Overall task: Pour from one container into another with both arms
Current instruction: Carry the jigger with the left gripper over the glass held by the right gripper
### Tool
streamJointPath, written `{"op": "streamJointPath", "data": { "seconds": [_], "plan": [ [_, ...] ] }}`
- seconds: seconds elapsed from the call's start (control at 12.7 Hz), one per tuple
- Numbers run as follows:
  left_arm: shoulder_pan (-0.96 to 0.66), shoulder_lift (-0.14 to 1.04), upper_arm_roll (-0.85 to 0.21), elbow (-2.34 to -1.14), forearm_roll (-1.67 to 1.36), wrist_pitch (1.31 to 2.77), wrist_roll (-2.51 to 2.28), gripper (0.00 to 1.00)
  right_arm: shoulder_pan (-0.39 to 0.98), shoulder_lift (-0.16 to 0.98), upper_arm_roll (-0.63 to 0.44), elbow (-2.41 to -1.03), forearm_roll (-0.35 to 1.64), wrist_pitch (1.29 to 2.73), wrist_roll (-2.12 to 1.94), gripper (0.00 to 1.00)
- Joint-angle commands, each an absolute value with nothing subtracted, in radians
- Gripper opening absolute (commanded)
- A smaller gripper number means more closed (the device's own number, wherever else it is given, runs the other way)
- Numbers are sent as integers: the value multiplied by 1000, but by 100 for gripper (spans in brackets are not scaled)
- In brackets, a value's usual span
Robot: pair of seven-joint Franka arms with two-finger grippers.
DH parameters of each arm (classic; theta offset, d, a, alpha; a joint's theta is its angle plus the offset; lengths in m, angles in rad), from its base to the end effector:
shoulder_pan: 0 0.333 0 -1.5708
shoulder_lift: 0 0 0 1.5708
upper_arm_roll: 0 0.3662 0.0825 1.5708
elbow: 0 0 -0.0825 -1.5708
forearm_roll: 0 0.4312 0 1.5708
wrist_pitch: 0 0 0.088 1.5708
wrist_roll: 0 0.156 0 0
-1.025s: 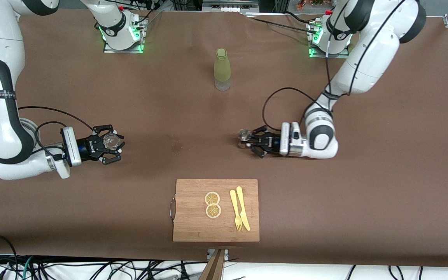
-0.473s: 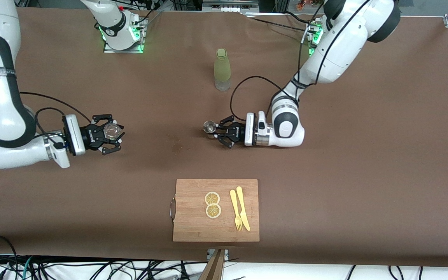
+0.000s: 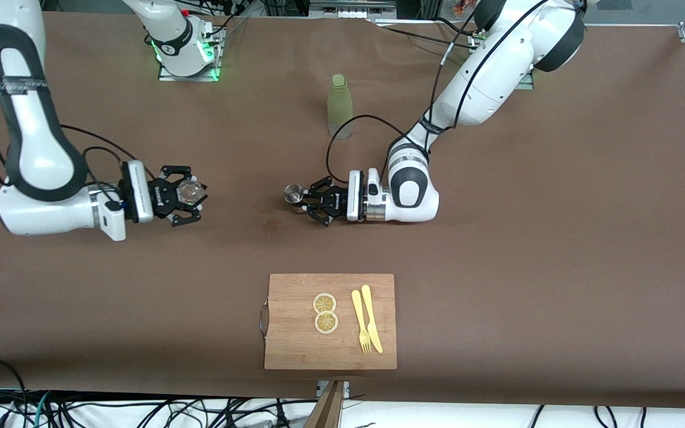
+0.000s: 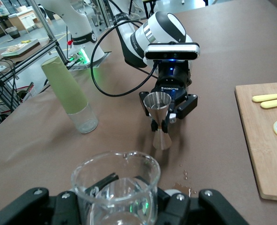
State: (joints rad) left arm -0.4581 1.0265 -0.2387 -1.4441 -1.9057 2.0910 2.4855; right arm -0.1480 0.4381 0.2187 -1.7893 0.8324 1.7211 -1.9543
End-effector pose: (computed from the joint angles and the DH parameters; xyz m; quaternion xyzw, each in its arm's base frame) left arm 0.6016 -0.5614 0.0971 0.5318 -0.4845 0.4582 0.5220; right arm 0.6455 0.1402 0.3049 -0.5909 -0.6531 -0.2018 0.4286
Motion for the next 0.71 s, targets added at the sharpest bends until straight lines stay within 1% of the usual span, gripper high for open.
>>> {"op": "streamJointPath", "data": {
  "seconds": [0.0,0.16,0.24,0.47,0.63],
  "plan": [
    [-498,1069,-236,-1356,-1939,2154,2514,0,-152,351,273,-1884,827,1811,-1890,23],
    [-526,1107,-235,-1292,-1969,2161,2513,0,-150,321,334,-1902,819,1882,-1843,23],
    [-531,1115,-235,-1275,-1980,2193,2513,0,-150,310,351,-1919,818,1905,-1816,23],
    [-555,1118,-230,-1258,-1982,2226,2510,0,-140,293,376,-1936,815,1953,-1755,23],
    [-558,1124,-224,-1256,-1983,2229,2511,0,-137,291,402,-1942,772,2000,-1712,23]
  ]
}}
